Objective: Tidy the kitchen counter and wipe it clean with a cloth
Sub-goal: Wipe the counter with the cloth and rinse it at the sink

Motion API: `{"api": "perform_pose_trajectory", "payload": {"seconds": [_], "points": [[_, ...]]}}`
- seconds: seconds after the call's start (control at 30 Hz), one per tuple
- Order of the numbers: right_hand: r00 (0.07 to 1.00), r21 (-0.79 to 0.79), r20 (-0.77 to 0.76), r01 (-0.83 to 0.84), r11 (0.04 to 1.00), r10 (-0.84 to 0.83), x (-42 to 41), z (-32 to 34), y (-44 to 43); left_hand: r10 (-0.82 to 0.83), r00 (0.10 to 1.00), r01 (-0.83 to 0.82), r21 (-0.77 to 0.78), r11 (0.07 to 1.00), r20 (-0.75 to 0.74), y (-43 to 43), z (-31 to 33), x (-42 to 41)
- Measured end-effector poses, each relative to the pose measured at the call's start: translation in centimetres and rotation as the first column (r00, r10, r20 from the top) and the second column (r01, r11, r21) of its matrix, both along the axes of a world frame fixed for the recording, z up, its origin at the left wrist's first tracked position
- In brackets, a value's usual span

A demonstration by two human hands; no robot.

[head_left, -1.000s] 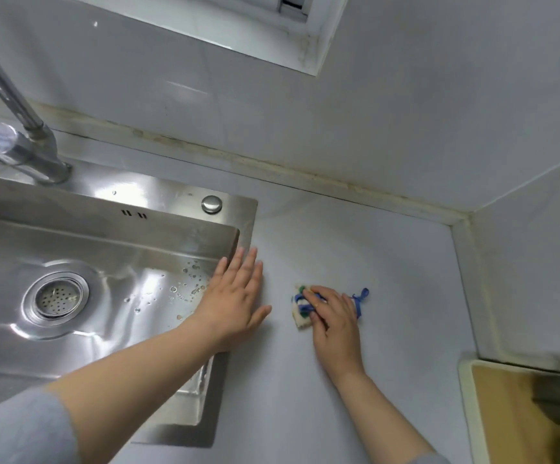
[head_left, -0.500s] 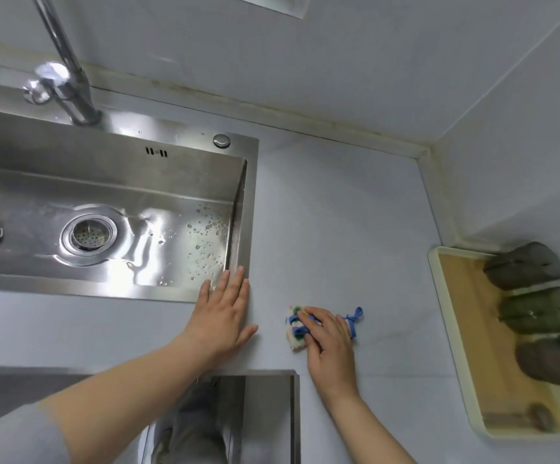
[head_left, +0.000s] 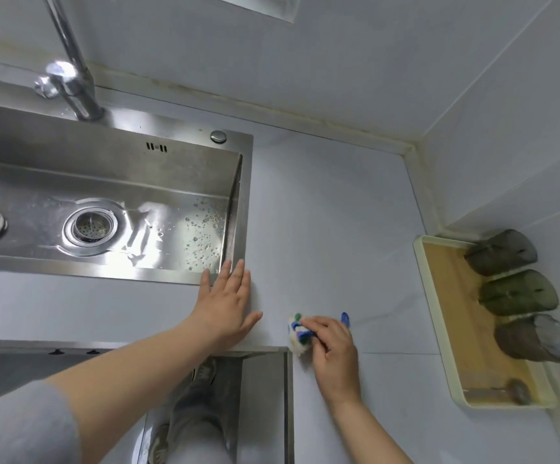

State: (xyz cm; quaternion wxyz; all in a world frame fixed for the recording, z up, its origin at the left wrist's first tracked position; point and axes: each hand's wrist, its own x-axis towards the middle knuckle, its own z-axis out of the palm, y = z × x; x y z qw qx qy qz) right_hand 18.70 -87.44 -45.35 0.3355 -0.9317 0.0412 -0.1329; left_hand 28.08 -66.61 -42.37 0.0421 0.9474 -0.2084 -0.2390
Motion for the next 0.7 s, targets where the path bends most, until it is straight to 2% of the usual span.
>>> {"api": "perform_pose_trajectory", "payload": {"seconds": [0.23,0.53,0.7], "points": [[0.995,-0.042,0.094,0.025,0.999,-0.021,14.6,2.7,-4.9,0.040,0.999,-0.039,-0.055,0.998,0.022,-2.6,0.6,8.0],[0.992,-0.044,0.094,-0.086,0.995,0.090,33.5,2.9,-10.0,0.057,0.998,-0.057,-0.018,0.998,0.003,-7.5,-0.2,19.8],[0.991,-0.080,0.025,-0.129,0.988,0.131,41.3,1.6,-11.9,0.055,0.998,-0.055,-0.017,0.998,0.008,-10.2,-0.2,24.8]]}}
